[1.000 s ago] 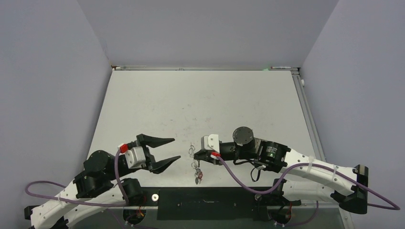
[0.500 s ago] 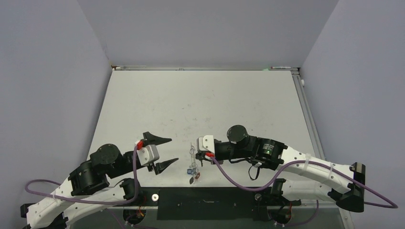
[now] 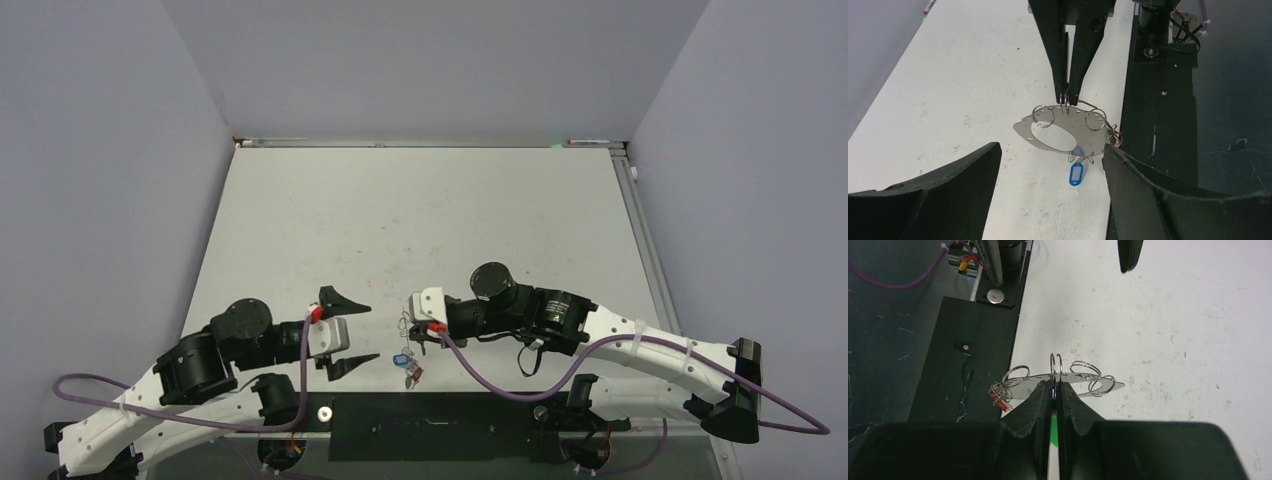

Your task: Put the keys on the keyring

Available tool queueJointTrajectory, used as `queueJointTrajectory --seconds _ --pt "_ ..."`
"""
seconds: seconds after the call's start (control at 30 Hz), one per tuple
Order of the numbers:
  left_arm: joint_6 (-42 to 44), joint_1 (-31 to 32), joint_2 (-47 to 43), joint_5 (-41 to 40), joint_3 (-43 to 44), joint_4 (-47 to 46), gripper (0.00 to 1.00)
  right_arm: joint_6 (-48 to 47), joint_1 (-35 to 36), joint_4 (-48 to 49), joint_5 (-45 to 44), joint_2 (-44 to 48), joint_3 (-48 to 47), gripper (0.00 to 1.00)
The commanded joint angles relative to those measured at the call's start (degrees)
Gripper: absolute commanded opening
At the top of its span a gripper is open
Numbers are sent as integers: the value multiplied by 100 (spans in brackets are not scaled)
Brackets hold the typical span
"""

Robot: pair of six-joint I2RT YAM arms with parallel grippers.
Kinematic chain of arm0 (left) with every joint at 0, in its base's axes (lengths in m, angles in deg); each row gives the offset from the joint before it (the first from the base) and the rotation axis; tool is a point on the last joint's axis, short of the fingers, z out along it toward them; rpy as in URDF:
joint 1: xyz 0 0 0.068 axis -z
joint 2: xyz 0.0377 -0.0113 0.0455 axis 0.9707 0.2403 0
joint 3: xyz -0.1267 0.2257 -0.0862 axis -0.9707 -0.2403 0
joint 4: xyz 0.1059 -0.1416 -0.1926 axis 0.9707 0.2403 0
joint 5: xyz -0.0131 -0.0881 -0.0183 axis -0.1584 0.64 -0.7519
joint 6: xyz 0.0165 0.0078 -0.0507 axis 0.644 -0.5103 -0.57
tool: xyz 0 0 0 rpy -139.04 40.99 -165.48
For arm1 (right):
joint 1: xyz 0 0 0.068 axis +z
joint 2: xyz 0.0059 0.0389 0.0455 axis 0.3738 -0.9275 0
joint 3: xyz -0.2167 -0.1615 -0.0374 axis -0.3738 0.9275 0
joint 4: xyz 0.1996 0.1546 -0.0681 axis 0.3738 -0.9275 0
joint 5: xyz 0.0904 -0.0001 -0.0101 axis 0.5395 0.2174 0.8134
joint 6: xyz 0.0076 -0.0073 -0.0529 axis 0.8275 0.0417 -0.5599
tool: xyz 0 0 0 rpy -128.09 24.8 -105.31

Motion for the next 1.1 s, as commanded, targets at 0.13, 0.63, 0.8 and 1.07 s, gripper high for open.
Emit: queueJointTrajectory --seconds 0.13,0.63,0.8,1.07 --pt "202 -1 861 678 329 -383 56 -30 -17 249 305 117 -120 5" --pt "108 4 1337 924 208 -1145 41 -12 -17 249 296 -8 -148 5" --pt "88 -3 1395 905 103 -1283 36 -3 -17 259 302 -42 -139 5" --pt "79 -3 1414 857 21 -1307 31 5 -8 273 278 14 -133 5"
